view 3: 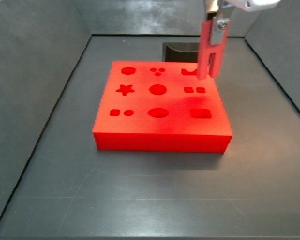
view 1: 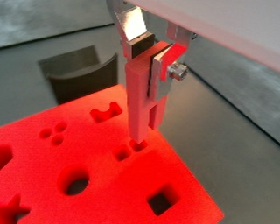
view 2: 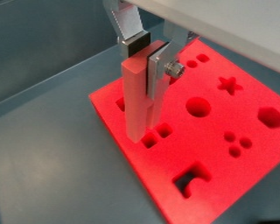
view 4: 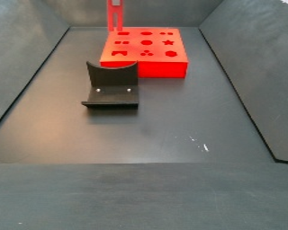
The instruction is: Insert the double-square object.
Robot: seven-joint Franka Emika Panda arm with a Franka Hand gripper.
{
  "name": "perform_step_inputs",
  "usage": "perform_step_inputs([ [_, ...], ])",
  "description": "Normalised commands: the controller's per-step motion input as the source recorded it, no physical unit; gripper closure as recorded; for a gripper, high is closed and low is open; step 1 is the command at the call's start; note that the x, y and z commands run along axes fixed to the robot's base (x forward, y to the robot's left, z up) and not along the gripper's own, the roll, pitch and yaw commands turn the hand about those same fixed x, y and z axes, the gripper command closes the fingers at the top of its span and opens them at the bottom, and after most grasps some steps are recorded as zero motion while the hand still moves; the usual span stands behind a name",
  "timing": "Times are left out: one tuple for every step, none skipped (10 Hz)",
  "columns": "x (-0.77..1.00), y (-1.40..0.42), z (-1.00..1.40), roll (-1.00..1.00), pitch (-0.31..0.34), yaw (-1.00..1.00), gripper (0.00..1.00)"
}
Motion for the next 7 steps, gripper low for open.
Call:
perform_step_inputs([
  [0.0,0.09,0.0,0.05,0.16,-0.84,1.0],
  [0.0,0.07,0.0,0.04,0.231,-0.79,1.0],
  [0.0,0.04,-0.29,0.0,0.239,-0.77,1.0],
  [-0.11,0.0,-0.36,0.0,0.191,-0.55,1.0],
  [-0.17,0.0,-0.33,0.0,0.114,-0.37,1.0],
  [0.0,-0.05,-0.15,0.07,0.17,-0.23,1.0],
  [0.0,-0.01,-0.17,0.03,0.18,-0.19,1.0],
])
